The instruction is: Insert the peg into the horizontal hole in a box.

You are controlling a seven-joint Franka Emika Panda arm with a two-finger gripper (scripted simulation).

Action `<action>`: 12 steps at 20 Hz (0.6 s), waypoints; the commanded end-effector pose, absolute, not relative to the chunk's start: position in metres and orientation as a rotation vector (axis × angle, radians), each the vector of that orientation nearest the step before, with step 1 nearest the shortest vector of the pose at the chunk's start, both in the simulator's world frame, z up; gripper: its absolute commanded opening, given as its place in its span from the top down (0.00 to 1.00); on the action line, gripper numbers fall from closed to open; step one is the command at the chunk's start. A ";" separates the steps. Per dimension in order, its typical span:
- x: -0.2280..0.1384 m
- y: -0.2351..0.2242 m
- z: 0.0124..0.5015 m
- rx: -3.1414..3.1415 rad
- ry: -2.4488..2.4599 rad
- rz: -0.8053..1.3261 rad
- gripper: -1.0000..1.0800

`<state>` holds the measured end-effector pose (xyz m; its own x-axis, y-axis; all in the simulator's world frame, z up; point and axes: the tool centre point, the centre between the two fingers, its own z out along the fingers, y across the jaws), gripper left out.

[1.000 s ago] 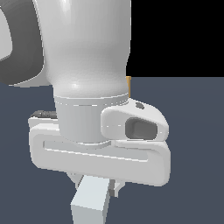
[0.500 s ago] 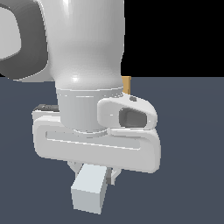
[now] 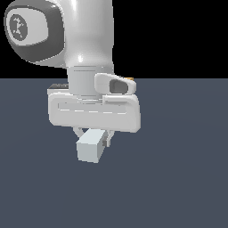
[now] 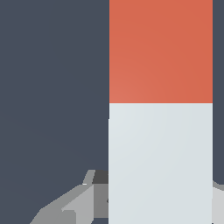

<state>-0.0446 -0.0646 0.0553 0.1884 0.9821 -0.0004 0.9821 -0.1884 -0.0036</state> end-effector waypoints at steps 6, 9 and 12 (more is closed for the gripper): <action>-0.053 -0.005 0.079 -2.432 -1.989 0.000 1.00; -0.055 0.009 0.085 -2.434 -1.986 0.000 1.00; -0.056 0.017 0.088 -2.436 -1.985 0.000 1.00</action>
